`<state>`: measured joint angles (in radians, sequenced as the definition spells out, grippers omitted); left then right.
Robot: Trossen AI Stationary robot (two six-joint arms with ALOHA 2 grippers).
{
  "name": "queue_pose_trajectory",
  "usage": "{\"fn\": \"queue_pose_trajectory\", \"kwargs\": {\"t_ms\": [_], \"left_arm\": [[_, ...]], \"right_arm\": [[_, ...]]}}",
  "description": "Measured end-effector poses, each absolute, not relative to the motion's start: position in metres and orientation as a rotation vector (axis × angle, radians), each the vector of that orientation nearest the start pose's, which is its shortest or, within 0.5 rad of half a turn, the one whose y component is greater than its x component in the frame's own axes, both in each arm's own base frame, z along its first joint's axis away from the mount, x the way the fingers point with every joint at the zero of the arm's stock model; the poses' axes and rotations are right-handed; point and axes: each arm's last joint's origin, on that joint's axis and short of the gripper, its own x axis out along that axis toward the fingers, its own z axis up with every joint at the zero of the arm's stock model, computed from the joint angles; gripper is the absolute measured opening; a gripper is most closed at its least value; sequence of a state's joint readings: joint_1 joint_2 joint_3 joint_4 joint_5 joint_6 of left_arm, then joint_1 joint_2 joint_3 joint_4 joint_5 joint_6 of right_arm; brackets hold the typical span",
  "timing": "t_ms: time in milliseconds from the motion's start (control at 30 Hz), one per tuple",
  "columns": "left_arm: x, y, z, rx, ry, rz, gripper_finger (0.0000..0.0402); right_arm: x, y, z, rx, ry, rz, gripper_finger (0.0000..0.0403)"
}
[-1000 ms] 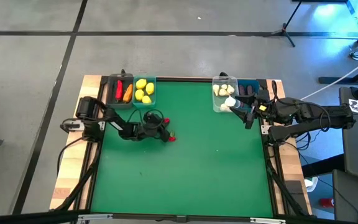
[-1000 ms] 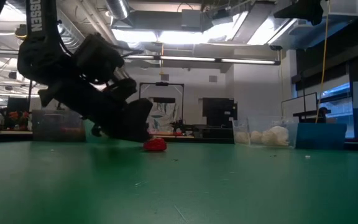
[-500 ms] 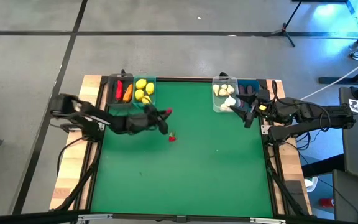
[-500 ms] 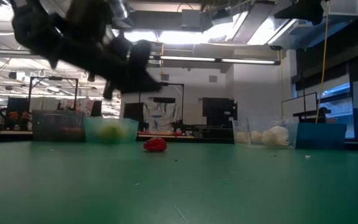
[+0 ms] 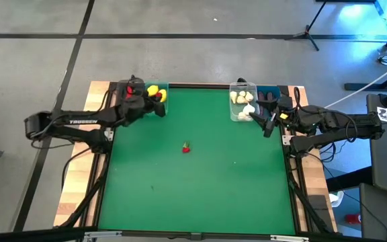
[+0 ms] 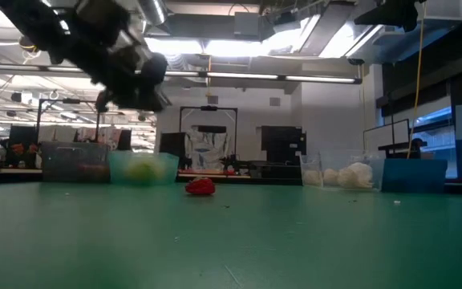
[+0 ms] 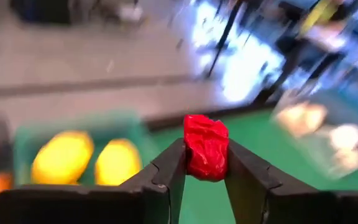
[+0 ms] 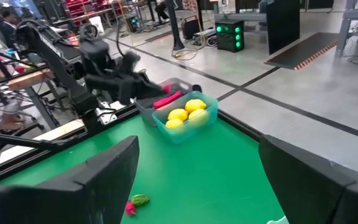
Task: Sort produce into baskets
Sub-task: Put the top red pepper into the black bin
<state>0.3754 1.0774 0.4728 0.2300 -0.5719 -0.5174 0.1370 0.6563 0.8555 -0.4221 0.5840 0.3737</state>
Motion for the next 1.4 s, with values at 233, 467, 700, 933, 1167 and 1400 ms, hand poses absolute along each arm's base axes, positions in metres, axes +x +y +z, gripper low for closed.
{"fn": "queue_pose_trajectory", "kwargs": {"t_ms": [233, 467, 700, 933, 1167, 1400], "left_arm": [[0.185, 0.112, 0.191, -0.413, 0.372, 1.024, 0.0146], [0.18, 0.121, 0.192, -0.408, 0.363, 1.042, 0.023], [0.188, 0.113, 0.193, -0.423, 0.404, 0.786, 0.0254], [0.188, 0.112, 0.192, -0.374, 0.425, 0.817, 0.025], [0.174, 0.134, 0.195, -0.469, 0.558, 0.828, 0.0238], [0.182, 0.156, 0.227, -0.515, 0.637, 0.881, 0.0237]], "right_arm": [[0.13, 0.001, 0.352, 0.275, 0.124, -0.487, 0.033], [0.13, 0.002, 0.352, 0.275, 0.124, -0.487, 0.033], [0.13, 0.001, 0.352, 0.279, 0.123, -0.488, 0.033], [0.13, 0.001, 0.352, 0.279, 0.123, -0.488, 0.033], [0.13, 0.001, 0.352, 0.266, 0.126, -0.489, 0.033], [0.129, 0.0, 0.352, 0.23, 0.123, -0.539, 0.033]]}}
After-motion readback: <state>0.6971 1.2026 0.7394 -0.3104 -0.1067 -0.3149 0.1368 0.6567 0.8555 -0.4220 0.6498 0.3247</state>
